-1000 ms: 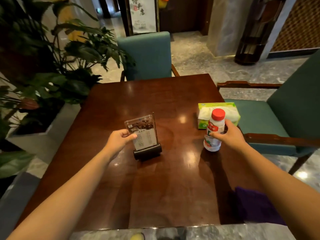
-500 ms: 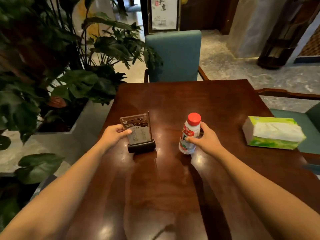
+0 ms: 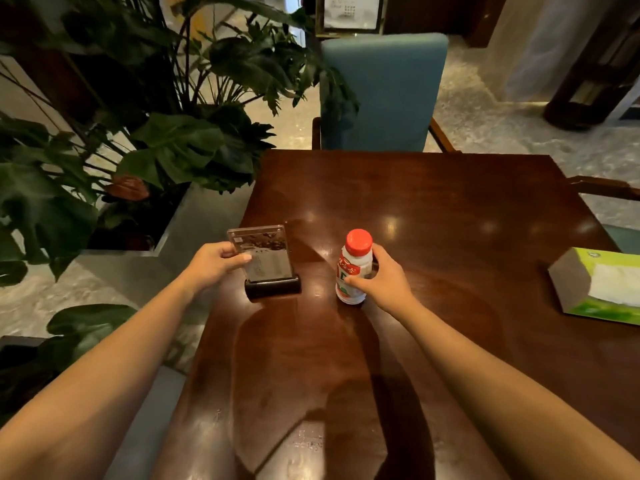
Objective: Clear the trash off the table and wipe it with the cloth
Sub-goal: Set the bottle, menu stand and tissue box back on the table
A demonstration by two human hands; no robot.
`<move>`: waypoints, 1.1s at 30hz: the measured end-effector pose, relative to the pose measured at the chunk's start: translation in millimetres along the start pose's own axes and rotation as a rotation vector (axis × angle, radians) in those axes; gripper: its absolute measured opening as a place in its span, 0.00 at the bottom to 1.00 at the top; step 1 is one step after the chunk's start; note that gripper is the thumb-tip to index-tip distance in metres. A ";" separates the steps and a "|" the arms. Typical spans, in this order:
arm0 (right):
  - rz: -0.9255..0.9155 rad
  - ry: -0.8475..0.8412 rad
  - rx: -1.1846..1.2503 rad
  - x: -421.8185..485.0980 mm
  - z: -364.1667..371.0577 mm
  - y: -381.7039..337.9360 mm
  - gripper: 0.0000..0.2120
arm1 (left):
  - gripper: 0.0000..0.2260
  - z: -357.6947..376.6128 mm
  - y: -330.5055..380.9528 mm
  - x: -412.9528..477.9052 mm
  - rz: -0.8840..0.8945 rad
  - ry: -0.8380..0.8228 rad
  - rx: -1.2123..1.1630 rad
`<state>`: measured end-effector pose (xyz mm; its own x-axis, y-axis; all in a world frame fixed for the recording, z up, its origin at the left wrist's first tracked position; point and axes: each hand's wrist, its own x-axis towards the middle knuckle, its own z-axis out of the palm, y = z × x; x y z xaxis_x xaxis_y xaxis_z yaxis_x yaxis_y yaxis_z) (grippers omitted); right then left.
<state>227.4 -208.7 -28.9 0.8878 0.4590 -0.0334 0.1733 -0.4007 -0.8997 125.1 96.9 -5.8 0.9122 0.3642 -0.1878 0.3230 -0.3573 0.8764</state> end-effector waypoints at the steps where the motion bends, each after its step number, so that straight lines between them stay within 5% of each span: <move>1: 0.000 -0.001 -0.003 0.8 3.7 -0.2 0.30 | 0.08 -2.5 -1.2 0.7 -0.002 -0.009 0.005; 14: 0.022 -0.073 -0.014 14.4 18.2 -7.4 0.31 | 0.05 -11.0 -0.8 4.1 -0.039 -0.071 0.056; 20: 0.053 -0.153 -0.060 11.1 2.7 -9.5 0.40 | 0.13 -0.9 1.6 -8.0 -0.060 -0.038 -0.035; 24: 0.149 -0.220 -0.264 4.4 -23.7 -3.0 0.48 | 0.22 11.8 6.5 -13.4 -0.235 0.063 0.281; 28: 0.176 -0.361 -0.438 -6.6 -60.5 3.9 0.47 | 0.23 42.6 25.3 -28.4 -0.387 -0.208 0.822; 33: 0.331 -0.588 -0.572 -23.6 -134.3 18.7 0.48 | 0.25 123.7 79.5 -36.9 -0.220 -0.582 1.038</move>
<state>267.0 -333.5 13.5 0.5945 0.5196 -0.6137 0.2730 -0.8483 -0.4537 148.3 -51.3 15.9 0.7028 0.1577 -0.6937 0.2908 -0.9536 0.0778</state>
